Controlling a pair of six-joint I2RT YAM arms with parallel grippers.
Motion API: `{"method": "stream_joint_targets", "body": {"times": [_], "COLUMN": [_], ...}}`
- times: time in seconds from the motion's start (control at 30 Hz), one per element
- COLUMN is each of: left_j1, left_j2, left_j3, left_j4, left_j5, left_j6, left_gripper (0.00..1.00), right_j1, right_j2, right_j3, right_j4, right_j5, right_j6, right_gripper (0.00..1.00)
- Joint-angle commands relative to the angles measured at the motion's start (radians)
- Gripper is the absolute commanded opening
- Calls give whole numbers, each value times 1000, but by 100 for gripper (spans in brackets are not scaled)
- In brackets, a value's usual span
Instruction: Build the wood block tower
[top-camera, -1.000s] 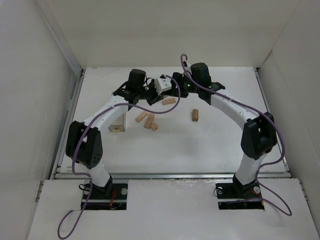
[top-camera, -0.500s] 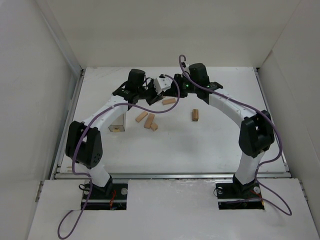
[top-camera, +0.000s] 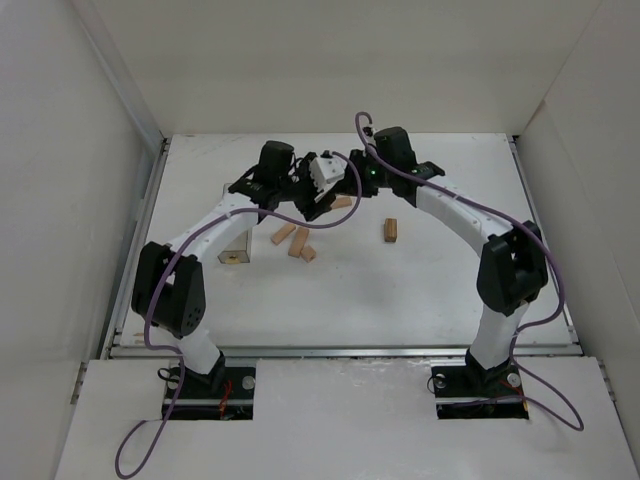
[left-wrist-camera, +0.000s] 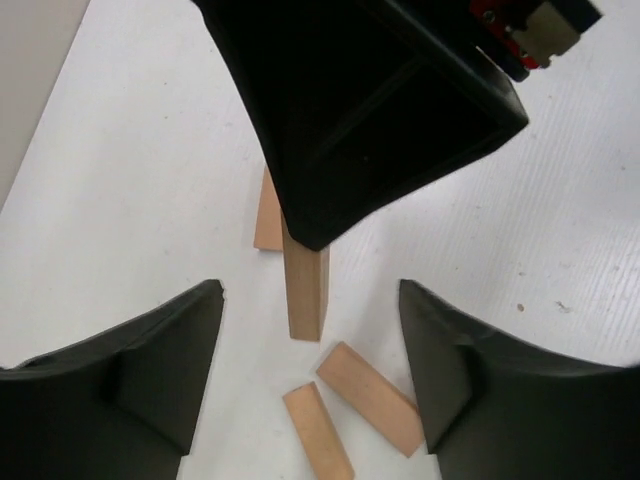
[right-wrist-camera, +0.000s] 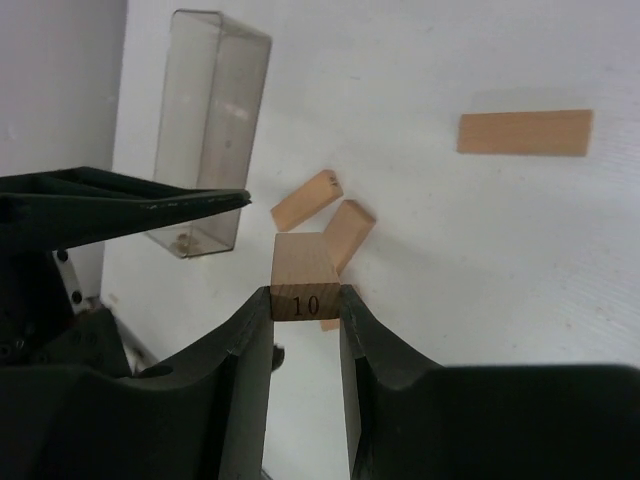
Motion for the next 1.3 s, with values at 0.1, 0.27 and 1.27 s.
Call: {"method": "stream_joint_targets", "body": {"times": [0.1, 0.27, 1.27], "left_j1": [-6, -6, 300], "left_j2": [-65, -102, -332], "left_j3": [-55, -121, -430], "left_j4": [41, 64, 165], "left_j5": [-45, -126, -249], "left_j6": [-38, -38, -297], "left_gripper": [94, 96, 95], "right_j1": [10, 34, 249], "right_j2": [29, 54, 150], "right_j3": [128, 152, 121], "right_j4": [-214, -356, -268], "right_j5": [327, 533, 210], "right_j6": [34, 105, -1161], "right_gripper": [0, 0, 0]}}
